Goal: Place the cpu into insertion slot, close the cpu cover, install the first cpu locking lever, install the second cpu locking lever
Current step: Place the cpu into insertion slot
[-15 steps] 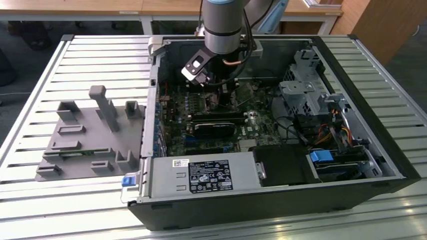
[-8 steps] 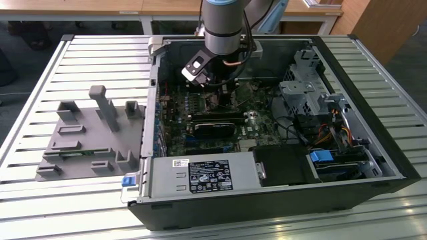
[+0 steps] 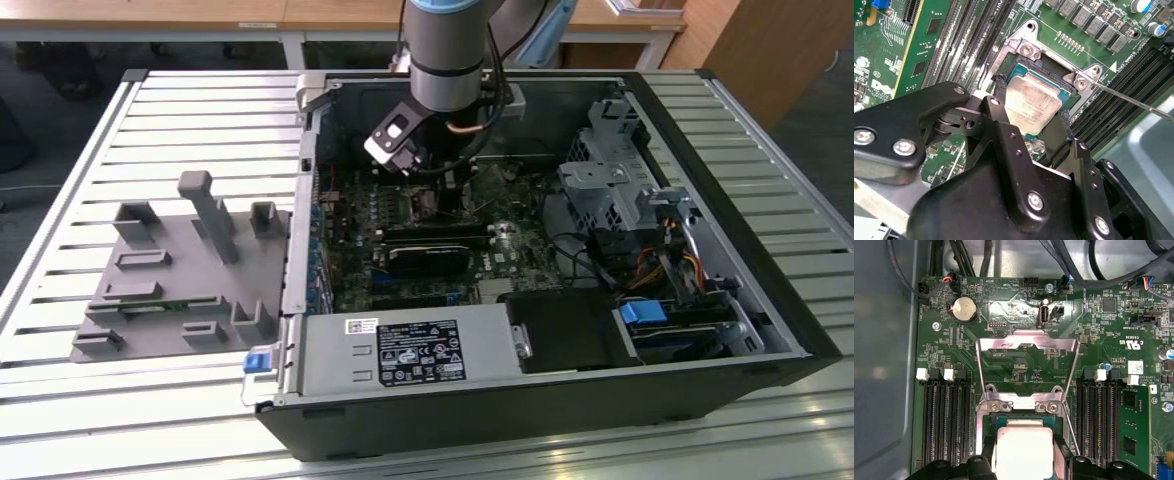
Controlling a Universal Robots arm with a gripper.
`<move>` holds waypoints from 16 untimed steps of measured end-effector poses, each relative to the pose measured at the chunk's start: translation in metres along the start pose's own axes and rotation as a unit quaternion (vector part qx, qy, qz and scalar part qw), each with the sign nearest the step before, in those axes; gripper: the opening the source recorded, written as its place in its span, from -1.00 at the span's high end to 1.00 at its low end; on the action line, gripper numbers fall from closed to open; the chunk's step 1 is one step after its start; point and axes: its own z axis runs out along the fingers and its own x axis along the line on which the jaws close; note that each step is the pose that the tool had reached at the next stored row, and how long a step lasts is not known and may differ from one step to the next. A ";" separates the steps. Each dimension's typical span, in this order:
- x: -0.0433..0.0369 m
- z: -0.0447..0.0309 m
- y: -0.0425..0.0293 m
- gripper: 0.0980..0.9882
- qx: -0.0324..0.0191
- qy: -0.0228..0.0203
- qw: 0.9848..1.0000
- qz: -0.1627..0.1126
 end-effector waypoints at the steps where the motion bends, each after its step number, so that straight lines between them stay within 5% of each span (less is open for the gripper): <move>1: 0.0000 0.0004 0.0000 0.01 0.000 0.000 1.000 0.000; 16: 0.0001 0.0007 0.0000 0.01 0.000 0.000 1.000 0.000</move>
